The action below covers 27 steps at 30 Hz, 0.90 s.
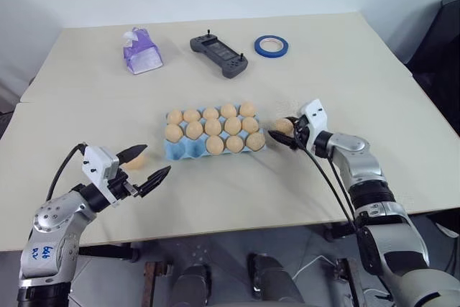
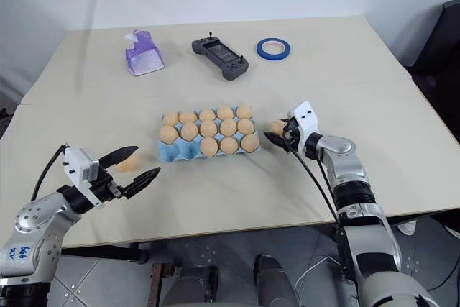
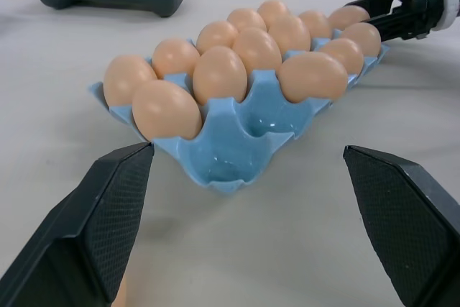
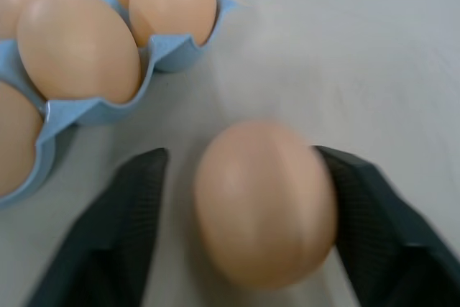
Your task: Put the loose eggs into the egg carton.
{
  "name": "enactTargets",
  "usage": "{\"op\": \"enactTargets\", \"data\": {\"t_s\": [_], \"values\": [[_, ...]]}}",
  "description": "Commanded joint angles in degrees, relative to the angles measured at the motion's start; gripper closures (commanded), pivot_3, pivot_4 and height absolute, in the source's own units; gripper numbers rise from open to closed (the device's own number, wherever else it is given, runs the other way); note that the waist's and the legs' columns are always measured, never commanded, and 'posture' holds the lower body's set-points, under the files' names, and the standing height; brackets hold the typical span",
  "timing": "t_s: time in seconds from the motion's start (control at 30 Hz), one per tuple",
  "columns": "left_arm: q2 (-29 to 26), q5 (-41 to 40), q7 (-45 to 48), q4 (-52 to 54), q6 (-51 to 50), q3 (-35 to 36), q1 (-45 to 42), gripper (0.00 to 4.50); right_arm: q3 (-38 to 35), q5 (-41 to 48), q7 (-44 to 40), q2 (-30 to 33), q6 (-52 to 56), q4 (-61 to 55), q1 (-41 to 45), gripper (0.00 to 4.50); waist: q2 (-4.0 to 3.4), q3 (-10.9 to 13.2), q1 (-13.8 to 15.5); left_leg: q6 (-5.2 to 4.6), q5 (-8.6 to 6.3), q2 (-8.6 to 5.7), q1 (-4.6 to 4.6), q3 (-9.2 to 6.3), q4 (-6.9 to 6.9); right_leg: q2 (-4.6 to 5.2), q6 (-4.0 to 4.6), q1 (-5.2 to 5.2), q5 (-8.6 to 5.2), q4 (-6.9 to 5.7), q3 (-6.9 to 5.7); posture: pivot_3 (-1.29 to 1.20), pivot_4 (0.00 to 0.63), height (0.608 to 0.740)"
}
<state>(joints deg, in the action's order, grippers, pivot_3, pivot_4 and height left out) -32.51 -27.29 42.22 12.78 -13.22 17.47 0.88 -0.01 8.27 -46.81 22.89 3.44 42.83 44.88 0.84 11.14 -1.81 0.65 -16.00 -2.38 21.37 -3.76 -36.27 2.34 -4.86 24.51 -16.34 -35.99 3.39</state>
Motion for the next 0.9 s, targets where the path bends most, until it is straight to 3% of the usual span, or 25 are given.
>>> {"op": "enactTargets", "data": {"t_s": [0.03,0.2,0.4,0.77,0.8,0.9], "values": [[-0.5,-0.8,0.3,1.7,0.1,0.8,0.6,0.0,-1.1,0.9,-1.2,-0.1,-2.3,-1.6,1.3,2.63,0.0,0.0,0.0,0.0,0.0,0.0,0.0,0.0,0.0,0.0,0.0,0.0,0.0,0.01,0.0,0.0,0.15,0.74],[-0.3,-1.2,-0.5,2.9,0.1,2.3,3.2,0.0,0.6,4.4,-6.7,-1.9,0.3,-13.2,0.6,2.76,0.0,0.0,-0.5,0.0,0.0,0.05,0.0,0.02,0.01,-0.03,0.0,0.02,0.0,-0.02,0.02,0.0,0.15,0.74],[0.2,-1.2,-1.4,3.8,0.3,2.6,5.2,0.0,7.7,6.0,-6.9,-10.1,9.7,-27.5,2.0,2.76,0.0,0.0,-1.0,0.02,-0.01,0.1,-0.06,-0.01,0.0,-0.05,0.03,0.02,0.02,-0.12,0.0,0.0,0.15,0.74],[0.6,-1.6,-2.9,5.9,-0.1,3.7,7.5,0.0,15.8,-2.4,0.6,-19.4,6.6,-19.8,4.4,2.76,0.06,0.0,-0.3,0.05,-0.02,0.06,-0.02,-0.06,0.06,0.04,0.05,0.04,0.02,0.01,-0.11,0.0,0.15,0.74],[0.6,-1.6,-3.0,6.0,-0.1,3.7,7.6,0.0,16.5,-2.2,-0.7,-19.8,7.7,-19.9,4.5,2.08,0.06,0.0,-0.3,0.05,-0.02,0.06,-0.02,-0.06,0.08,0.03,0.05,0.06,0.02,0.01,-0.11,0.0,0.15,0.74],[0.7,-1.6,-3.2,6.3,-0.2,3.6,7.9,0.0,17.1,-2.4,-1.5,-20.9,8.0,-19.7,5.0,1.06,0.06,0.0,-0.5,0.05,-0.02,0.07,-0.02,-0.06,0.08,0.03,0.05,0.05,0.02,0.01,-0.11,0.0,0.15,0.74]]}}
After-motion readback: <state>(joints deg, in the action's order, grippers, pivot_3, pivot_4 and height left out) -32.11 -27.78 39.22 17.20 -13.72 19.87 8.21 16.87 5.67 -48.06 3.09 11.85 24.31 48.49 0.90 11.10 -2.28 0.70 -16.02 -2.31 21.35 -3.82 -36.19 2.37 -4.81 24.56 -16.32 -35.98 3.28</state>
